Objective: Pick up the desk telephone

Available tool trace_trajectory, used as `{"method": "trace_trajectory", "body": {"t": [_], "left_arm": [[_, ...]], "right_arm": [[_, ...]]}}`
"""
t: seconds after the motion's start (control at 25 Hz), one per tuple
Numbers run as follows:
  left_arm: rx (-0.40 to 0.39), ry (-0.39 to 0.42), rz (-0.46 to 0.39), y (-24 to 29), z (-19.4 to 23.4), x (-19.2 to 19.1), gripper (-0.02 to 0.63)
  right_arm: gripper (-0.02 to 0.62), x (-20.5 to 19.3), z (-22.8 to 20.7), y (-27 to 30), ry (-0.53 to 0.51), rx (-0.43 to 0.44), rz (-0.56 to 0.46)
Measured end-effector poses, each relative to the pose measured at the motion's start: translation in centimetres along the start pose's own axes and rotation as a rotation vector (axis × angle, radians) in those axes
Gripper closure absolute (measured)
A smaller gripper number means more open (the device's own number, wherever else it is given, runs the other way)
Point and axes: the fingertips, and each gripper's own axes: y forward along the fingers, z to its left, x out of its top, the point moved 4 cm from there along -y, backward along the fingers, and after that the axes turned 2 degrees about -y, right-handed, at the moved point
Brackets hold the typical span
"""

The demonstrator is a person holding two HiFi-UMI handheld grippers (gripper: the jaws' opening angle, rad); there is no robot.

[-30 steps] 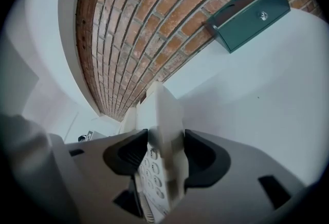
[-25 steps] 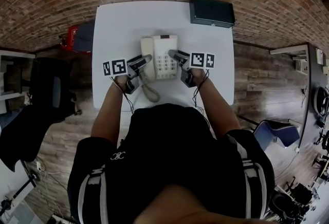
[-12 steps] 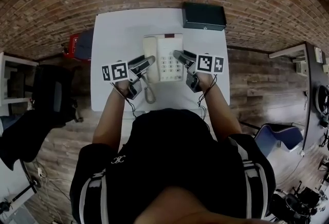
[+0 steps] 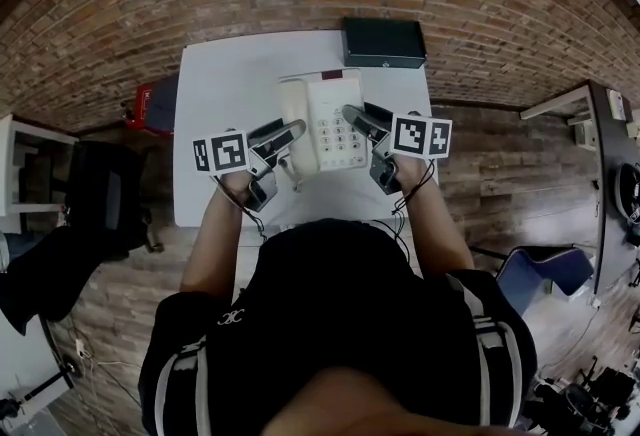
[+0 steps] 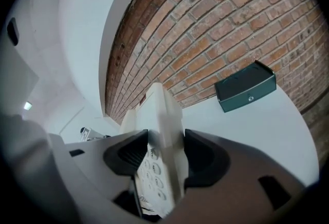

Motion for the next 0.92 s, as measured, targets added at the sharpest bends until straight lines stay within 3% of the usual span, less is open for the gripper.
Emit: {"method": "trace_trajectory", "body": {"t": [0.92], "left_arm": [[0.027,-0.018,0.045,1.1,1.4,-0.2,0.311]], "right_arm": [[0.383,-1.0,-1.3,0.4,0.038,-0.033,0.030]]}}
